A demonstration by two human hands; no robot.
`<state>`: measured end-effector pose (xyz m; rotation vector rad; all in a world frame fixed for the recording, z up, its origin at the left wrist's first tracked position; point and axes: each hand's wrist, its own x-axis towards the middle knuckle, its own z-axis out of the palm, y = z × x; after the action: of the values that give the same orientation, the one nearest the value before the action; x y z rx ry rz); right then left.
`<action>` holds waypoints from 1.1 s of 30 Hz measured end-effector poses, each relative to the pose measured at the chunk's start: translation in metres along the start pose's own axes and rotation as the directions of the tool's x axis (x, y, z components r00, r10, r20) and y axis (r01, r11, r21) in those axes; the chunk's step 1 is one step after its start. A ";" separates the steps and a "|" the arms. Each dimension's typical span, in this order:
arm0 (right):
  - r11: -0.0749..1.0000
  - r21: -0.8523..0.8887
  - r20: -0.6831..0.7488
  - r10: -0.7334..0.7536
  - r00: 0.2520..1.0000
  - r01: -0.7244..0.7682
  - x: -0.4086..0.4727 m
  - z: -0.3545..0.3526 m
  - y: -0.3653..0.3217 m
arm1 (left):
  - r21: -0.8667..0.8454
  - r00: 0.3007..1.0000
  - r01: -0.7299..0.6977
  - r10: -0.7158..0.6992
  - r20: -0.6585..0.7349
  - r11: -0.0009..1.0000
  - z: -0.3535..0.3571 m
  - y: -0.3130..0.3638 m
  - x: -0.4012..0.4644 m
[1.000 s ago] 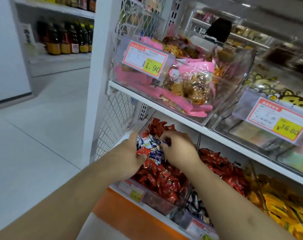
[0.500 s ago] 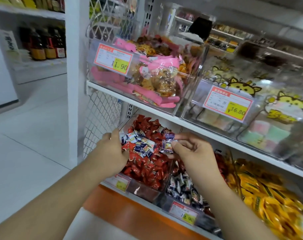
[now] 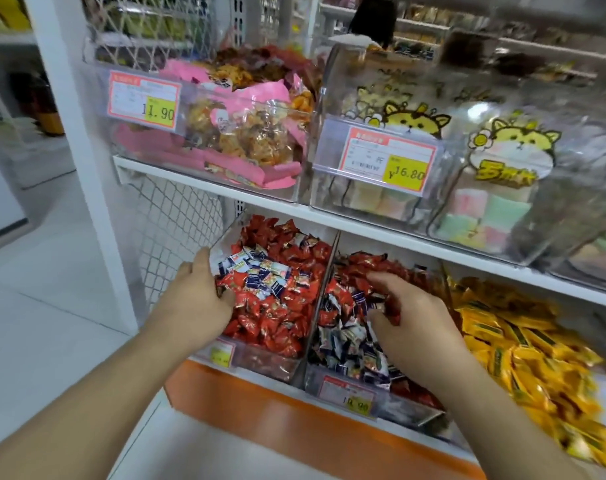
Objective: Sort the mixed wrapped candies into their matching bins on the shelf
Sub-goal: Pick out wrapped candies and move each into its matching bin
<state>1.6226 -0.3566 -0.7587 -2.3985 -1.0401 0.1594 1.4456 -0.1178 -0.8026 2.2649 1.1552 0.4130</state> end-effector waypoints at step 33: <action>0.923 -0.287 0.217 -0.197 0.956 0.255 0.127 0.097 -0.092 | -0.047 0.990 -0.058 0.064 0.124 0.997 -0.029 -0.011 0.018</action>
<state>1.6224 -0.1744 -0.7842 -2.5502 -1.5225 0.1461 1.4342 -0.0878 -0.7856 2.2582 1.0063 0.3109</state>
